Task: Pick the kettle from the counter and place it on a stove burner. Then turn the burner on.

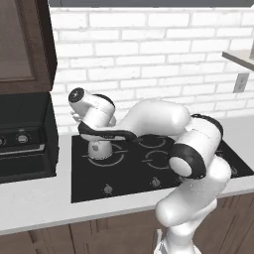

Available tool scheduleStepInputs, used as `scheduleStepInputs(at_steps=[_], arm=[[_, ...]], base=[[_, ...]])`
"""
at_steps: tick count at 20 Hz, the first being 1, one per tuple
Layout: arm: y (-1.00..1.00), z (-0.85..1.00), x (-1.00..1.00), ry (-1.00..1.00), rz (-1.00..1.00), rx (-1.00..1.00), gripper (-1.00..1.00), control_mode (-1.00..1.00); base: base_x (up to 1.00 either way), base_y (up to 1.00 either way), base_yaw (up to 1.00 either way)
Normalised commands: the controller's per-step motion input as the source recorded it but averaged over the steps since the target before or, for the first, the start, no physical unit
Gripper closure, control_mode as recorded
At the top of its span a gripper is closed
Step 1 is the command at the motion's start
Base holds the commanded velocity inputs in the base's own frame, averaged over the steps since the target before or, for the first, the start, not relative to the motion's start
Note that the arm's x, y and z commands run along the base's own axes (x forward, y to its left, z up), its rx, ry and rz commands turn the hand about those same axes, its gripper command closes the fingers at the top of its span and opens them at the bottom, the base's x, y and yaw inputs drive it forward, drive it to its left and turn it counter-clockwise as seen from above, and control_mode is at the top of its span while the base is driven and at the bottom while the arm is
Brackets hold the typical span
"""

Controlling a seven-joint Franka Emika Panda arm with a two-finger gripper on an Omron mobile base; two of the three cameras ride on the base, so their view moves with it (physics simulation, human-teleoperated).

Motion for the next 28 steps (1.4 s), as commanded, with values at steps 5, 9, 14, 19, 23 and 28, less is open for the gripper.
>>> scheduleStepInputs(at_steps=[5, 9, 14, 19, 23, 28], arm=[[-0.78, -0.04, -1.00, 0.00, 0.14, -0.02, -1.00, -1.00], [-0.63, -0.42, -1.00, 0.19, 0.18, -0.16, -1.00, -1.00], [0.05, -0.56, -1.00, 0.40, 0.33, -0.28, -1.00, -1.00], [0.73, -0.20, -0.26, 0.27, 0.24, -0.04, -1.00, -1.00], [0.63, -0.38, 0.06, 0.22, 0.14, 0.09, -1.00, -1.00], [0.45, -0.32, 0.24, 0.06, 0.02, 0.04, -1.00, -1.00]], base=[[0.00, 0.00, 0.00], [0.00, 0.00, 0.00], [0.00, 0.00, 0.00], [0.00, 0.00, 0.00], [0.00, 0.00, 0.00], [0.00, 0.00, 0.00]])
